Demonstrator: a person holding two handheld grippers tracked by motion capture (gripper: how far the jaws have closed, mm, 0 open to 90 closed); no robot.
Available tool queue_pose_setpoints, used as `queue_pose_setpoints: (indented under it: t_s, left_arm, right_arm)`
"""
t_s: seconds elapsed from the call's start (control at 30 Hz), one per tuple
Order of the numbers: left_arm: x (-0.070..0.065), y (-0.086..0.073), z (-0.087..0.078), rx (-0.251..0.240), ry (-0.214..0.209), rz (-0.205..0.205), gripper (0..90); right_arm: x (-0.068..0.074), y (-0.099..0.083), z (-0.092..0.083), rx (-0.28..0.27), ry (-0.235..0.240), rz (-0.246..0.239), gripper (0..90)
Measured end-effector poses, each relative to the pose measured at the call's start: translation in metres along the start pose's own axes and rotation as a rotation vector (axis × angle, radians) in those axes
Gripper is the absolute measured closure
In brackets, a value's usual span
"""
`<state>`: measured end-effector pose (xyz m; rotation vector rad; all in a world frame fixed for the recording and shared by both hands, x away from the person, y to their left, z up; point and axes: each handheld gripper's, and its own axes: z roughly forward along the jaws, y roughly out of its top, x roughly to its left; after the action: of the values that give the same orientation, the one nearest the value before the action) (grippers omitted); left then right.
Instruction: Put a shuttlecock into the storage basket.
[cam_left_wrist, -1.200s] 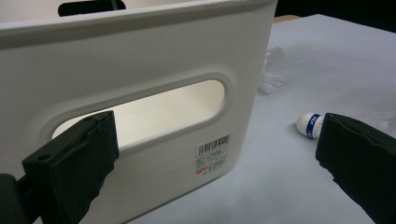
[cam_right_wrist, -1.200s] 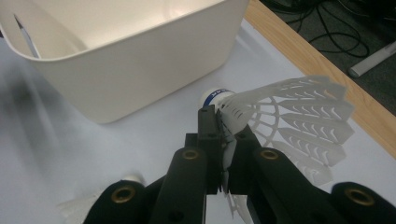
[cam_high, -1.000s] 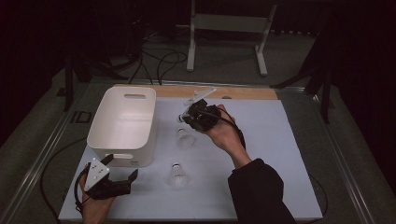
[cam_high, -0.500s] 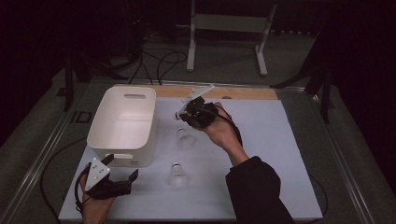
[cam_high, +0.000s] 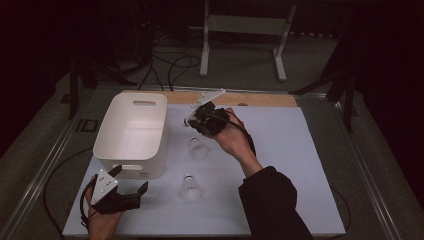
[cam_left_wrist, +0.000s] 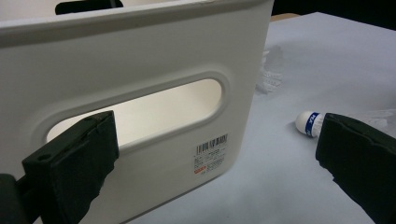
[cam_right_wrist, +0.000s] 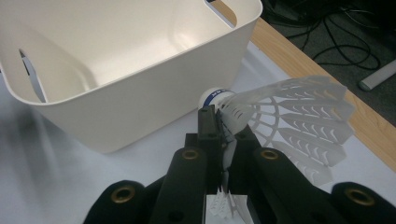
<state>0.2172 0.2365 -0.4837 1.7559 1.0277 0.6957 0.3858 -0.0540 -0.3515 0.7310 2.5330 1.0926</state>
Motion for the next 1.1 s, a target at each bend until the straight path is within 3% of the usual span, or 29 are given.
queue_pose_setpoints:
  t_s: [1.1]
  left_arm:
    - [0.002,0.0,-0.001,-0.002,0.008,-0.005,0.0]
  right_arm:
    - [0.005,0.02,0.01,-0.019,0.002,-0.016,86.8]
